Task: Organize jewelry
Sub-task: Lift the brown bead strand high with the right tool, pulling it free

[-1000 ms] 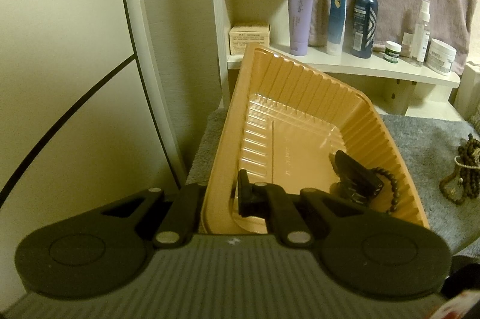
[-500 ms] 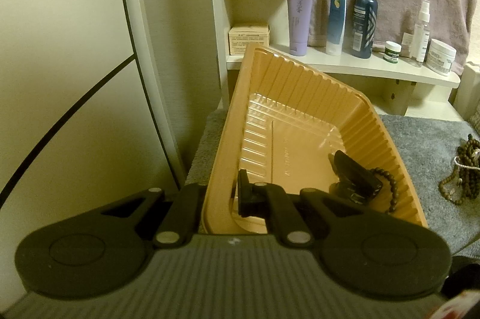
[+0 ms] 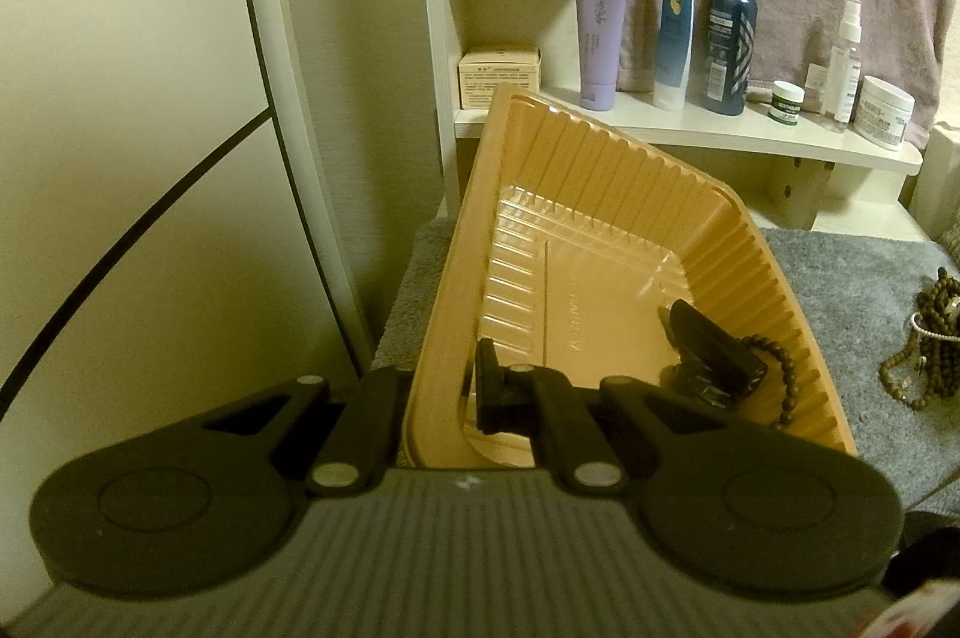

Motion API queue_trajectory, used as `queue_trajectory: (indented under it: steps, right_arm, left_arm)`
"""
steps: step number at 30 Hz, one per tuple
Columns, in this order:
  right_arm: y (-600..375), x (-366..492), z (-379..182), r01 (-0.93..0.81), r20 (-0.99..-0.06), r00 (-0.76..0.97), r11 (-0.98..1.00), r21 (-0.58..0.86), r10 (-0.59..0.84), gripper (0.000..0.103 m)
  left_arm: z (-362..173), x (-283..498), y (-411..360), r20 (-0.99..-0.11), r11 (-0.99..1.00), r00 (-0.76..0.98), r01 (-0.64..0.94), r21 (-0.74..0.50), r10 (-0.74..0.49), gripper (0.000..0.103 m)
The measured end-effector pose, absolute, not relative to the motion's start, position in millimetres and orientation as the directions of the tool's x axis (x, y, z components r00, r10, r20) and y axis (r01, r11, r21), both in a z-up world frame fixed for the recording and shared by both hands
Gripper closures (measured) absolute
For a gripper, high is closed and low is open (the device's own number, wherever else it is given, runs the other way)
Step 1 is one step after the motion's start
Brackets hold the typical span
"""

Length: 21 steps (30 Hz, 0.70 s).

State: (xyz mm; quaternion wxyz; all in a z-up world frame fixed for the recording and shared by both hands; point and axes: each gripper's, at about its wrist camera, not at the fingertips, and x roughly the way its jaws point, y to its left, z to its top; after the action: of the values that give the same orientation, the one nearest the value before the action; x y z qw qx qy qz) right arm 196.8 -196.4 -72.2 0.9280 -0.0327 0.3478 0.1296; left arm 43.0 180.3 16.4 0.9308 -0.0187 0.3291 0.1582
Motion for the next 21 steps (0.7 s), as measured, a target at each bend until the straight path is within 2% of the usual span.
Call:
queue_trajectory:
  steps: [4,21]
  right_arm:
    - [-197,193,-65,-0.268,-0.635,0.742,0.963,0.013,0.214,0.097]
    - [-181,161,47,-0.355,-0.371,0.886,0.922,-0.156,0.278,0.097]
  left_arm:
    - [16,43,180,-0.618,0.950,0.734,-0.306,0.070,0.282,0.098]
    - [16,43,182,-0.618,0.951,0.736,-0.302,0.064,0.276,0.098]
